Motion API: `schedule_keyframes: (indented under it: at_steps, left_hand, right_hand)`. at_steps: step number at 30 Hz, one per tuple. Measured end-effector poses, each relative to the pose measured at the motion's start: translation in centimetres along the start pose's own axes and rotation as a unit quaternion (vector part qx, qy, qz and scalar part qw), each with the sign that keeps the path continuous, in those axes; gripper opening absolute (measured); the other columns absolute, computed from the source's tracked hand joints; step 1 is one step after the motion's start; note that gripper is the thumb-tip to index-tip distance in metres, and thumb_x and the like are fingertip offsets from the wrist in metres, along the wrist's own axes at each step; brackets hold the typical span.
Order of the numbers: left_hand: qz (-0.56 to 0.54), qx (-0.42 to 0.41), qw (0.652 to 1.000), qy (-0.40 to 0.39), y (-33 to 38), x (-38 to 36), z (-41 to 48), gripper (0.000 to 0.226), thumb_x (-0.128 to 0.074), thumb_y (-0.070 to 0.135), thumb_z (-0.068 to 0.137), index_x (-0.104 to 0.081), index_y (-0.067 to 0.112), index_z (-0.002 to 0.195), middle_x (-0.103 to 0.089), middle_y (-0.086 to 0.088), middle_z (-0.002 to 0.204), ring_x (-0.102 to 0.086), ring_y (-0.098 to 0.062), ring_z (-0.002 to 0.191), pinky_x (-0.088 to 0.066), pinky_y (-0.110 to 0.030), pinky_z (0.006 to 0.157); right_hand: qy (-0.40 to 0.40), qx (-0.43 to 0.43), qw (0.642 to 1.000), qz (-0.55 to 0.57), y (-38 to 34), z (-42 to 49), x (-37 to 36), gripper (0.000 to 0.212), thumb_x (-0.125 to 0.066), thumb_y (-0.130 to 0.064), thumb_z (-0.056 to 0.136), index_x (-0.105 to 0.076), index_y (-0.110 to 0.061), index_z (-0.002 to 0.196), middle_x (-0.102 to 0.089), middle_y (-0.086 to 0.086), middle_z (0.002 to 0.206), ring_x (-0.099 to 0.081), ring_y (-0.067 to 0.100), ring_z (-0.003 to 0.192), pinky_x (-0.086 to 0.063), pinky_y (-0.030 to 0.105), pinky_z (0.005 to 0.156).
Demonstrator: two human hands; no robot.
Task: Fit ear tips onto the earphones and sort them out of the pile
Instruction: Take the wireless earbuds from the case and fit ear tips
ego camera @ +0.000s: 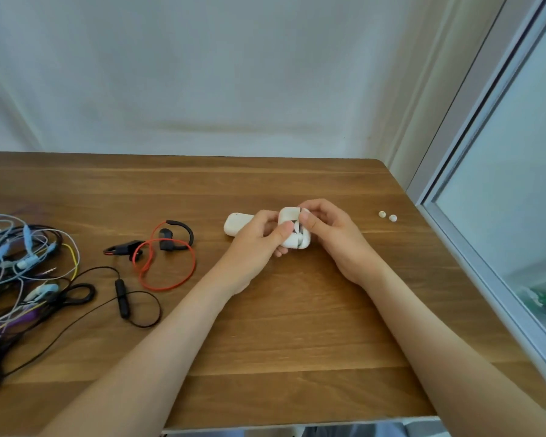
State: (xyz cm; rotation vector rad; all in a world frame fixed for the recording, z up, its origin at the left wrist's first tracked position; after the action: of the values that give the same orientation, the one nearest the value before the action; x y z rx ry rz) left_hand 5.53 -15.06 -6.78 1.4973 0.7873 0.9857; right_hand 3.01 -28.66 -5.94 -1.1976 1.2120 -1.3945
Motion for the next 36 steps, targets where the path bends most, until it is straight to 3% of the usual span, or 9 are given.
schedule_keyframes:
  at_steps: [2, 5, 10, 14, 18, 24, 28, 32, 36]
  left_hand:
    - [-0.026, 0.003, 1.0, 0.006, -0.2, 0.2, 0.1, 0.03, -0.051, 0.026, 0.098, -0.054, 0.01, 0.123, -0.066, 0.0, 0.089, -0.06, -0.006, 0.07, -0.048, -0.018, 0.065]
    - [-0.054, 0.009, 0.998, 0.007, -0.2, 0.3, 0.0, 0.029, -0.05, 0.022, 0.099, -0.054, 0.008, 0.123, -0.066, 0.0, 0.087, -0.06, -0.004, 0.067, -0.049, -0.017, 0.063]
    - [-0.024, -0.003, 0.999, 0.023, -0.1, 0.2, -0.2, 0.022, -0.055, 0.024, 0.096, -0.052, 0.015, 0.116, -0.069, -0.003, 0.093, -0.062, -0.006, 0.07, -0.05, -0.02, 0.067]
    - [-0.015, -0.013, 0.999, 0.045, 0.1, 0.4, -0.4, 0.023, -0.06, 0.025, 0.093, -0.047, 0.016, 0.11, -0.07, -0.003, 0.098, -0.068, -0.009, 0.077, -0.055, -0.026, 0.076]
    - [0.018, -0.031, 0.998, 0.051, 0.3, 0.4, -0.6, 0.024, -0.061, 0.024, 0.093, -0.044, 0.015, 0.109, -0.069, -0.003, 0.1, -0.069, -0.008, 0.081, -0.056, -0.026, 0.08]
    - [0.057, -0.046, 0.996, 0.044, 0.5, 0.2, -0.7, 0.02, -0.06, 0.023, 0.094, -0.046, 0.019, 0.108, -0.069, -0.002, 0.102, -0.069, -0.008, 0.082, -0.056, -0.028, 0.082]
    - [0.077, -0.058, 0.994, 0.059, 0.7, 0.3, -0.9, 0.024, -0.061, 0.024, 0.093, -0.047, 0.021, 0.111, -0.068, 0.001, 0.101, -0.067, -0.01, 0.085, -0.056, -0.032, 0.083]
    - [0.126, -0.087, 0.985, 0.075, 1.2, 0.4, -1.2, 0.029, -0.061, 0.024, 0.093, -0.048, 0.026, 0.119, -0.064, 0.009, 0.1, -0.06, -0.001, 0.086, -0.045, -0.013, 0.072]
    - [0.125, -0.077, 0.986, 0.076, 1.3, 0.4, -1.2, 0.025, -0.06, 0.024, 0.093, -0.05, 0.026, 0.116, -0.061, 0.015, 0.093, -0.056, 0.004, 0.083, -0.04, -0.007, 0.065]
  right_hand:
    - [-0.009, 0.006, 1.0, 0.028, 0.1, 0.2, -0.2, 0.02, -0.06, -0.028, 0.092, -0.064, -0.017, 0.109, -0.069, 0.006, 0.107, -0.063, 0.026, 0.103, -0.047, 0.046, 0.097]
    - [0.024, 0.019, 0.999, 0.032, -0.1, 0.2, 0.1, 0.018, -0.057, -0.02, 0.095, -0.06, -0.02, 0.113, -0.067, 0.001, 0.108, -0.062, 0.016, 0.102, -0.048, 0.038, 0.094]
    - [0.153, 0.137, 0.963, -0.173, -1.8, -0.9, 0.4, 0.014, -0.058, -0.012, 0.092, -0.058, -0.021, 0.103, -0.058, -0.004, 0.093, -0.052, 0.004, 0.084, -0.043, 0.02, 0.077]
    - [0.109, 0.171, 0.943, -0.263, -2.5, -1.6, -1.4, 0.026, -0.045, -0.015, 0.1, -0.059, -0.017, 0.121, -0.057, -0.009, 0.109, -0.051, 0.003, 0.103, -0.038, 0.014, 0.088]
    - [0.067, 0.116, 0.96, -0.244, -1.7, -1.3, -2.0, 0.029, -0.046, -0.019, 0.1, -0.053, -0.021, 0.128, -0.052, -0.011, 0.111, -0.051, -0.005, 0.097, -0.037, 0.001, 0.08]
    - [0.071, 0.075, 0.984, -0.144, -1.4, -1.1, -1.6, 0.014, -0.052, -0.013, 0.096, -0.05, -0.022, 0.107, -0.056, -0.008, 0.099, -0.052, -0.014, 0.082, -0.042, 0.003, 0.072]
    - [0.081, 0.055, 0.989, -0.112, -1.1, -0.9, -1.3, 0.015, -0.056, -0.012, 0.094, -0.053, -0.021, 0.105, -0.057, -0.005, 0.1, -0.054, -0.004, 0.087, -0.045, 0.012, 0.075]
    - [0.091, 0.032, 0.993, -0.062, -0.8, -0.9, -0.9, 0.011, -0.055, -0.009, 0.094, -0.056, -0.015, 0.104, -0.059, -0.003, 0.097, -0.055, 0.007, 0.087, -0.048, 0.022, 0.078]
    - [0.095, 0.018, 0.993, -0.067, -0.6, -0.8, -0.7, 0.01, -0.055, -0.01, 0.095, -0.055, -0.017, 0.101, -0.059, -0.004, 0.096, -0.055, 0.007, 0.087, -0.049, 0.025, 0.08]
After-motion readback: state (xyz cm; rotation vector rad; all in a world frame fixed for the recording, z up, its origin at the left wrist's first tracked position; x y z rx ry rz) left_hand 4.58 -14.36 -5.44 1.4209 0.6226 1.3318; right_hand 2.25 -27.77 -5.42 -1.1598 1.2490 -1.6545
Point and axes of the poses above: each hand's wrist, its own z-axis towards the middle knuckle, its own x-axis out of the back of the hand, y = z × x, the point moved 7 cm from there along z, towards the middle knuckle
